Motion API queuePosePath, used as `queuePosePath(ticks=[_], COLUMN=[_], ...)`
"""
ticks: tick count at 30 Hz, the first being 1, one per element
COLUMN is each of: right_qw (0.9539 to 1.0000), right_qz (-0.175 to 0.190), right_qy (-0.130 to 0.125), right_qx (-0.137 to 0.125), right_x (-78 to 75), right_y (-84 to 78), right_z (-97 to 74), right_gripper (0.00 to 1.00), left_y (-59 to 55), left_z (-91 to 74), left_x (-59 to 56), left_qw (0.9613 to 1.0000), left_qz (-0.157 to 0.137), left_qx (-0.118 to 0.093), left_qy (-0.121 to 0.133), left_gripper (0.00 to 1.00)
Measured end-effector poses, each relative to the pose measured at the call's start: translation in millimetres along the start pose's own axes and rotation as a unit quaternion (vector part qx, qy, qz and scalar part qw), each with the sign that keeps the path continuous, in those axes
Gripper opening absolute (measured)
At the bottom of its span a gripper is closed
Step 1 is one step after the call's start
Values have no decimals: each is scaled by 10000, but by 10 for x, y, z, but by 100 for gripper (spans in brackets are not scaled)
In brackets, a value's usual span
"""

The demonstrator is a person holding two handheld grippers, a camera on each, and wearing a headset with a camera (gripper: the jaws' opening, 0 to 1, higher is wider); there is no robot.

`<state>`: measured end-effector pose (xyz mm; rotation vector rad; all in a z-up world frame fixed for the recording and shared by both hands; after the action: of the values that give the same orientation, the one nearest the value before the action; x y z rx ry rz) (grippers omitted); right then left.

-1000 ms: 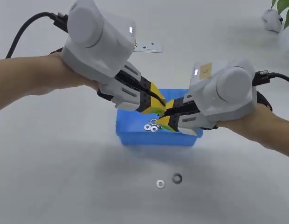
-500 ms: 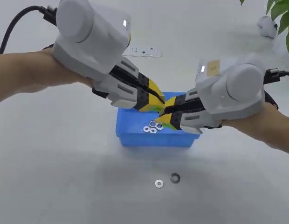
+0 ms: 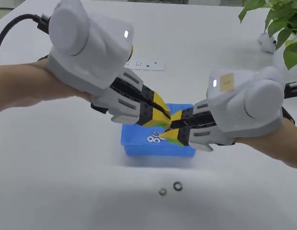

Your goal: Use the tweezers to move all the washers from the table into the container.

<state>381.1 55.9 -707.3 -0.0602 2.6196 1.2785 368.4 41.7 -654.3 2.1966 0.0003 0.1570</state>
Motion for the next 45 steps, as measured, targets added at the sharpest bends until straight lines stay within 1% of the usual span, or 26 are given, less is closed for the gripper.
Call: queuePosePath(ticks=[4, 8, 10, 14, 17, 24, 29, 36, 39, 41, 45], right_qw=[10000, 10000, 10000, 9998, 9998, 9995, 9992, 9985, 9984, 9979, 9972], right_qz=[53, 9, 2, -45, -6, 133, 204, 369, 391, 495, 571], right_qy=[8, 55, 72, 184, 206, 289, 336, 387, 389, 409, 470], right_qx=[-15, 24, 50, 83, 73, 60, 77, 96, 135, 126, 135], right_x=[67, 181, 223, 359, 439, 630, 741, 862, 903, 931, 1016], right_y=[5, -16, -32, -43, -48, -87, -125, -187, -216, -231, -285], right_z=[-29, -57, -61, -64, -56, -43, -41, -24, -7, -2, 26], right_gripper=[11, 11, 11, 11, 11, 11, 11, 11, 11, 11, 11], left_y=[15, 15, 6, -12, -36, -91, -127, -188, -229, -250, -311], left_z=[-2, 19, 30, 41, 37, 65, 93, 128, 141, 153, 189], left_x=[-74, -193, -237, -361, -422, -603, -702, -802, -838, -872, -923], left_qw=[10000, 10000, 10000, 9999, 9999, 9997, 9994, 9989, 9990, 9988, 9980], left_qz=[-18, -34, -46, -64, -110, -209, -285, -417, -427, -481, -609], left_qx=[18, 17, 22, 55, 54, 65, 71, 51, 86, 59, 60], left_qy=[-9, -24, -30, -89, -96, -143, -185, -208, -136, -119, -129], left_gripper=[7, 7, 7, 7, 7, 7, 7, 7, 7, 7, 7])
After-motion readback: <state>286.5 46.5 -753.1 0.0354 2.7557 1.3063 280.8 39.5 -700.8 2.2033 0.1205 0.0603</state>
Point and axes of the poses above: the centre of the closed fingertips' face, and the gripper's own axes: z roughly forward along the fingers, x roughly to its left, y roughly out of its top, the point moved 1 cm from there along -z, roughly backward along the fingers, and after that the axes turned 1 degree about -z, right-handed, at the moved point
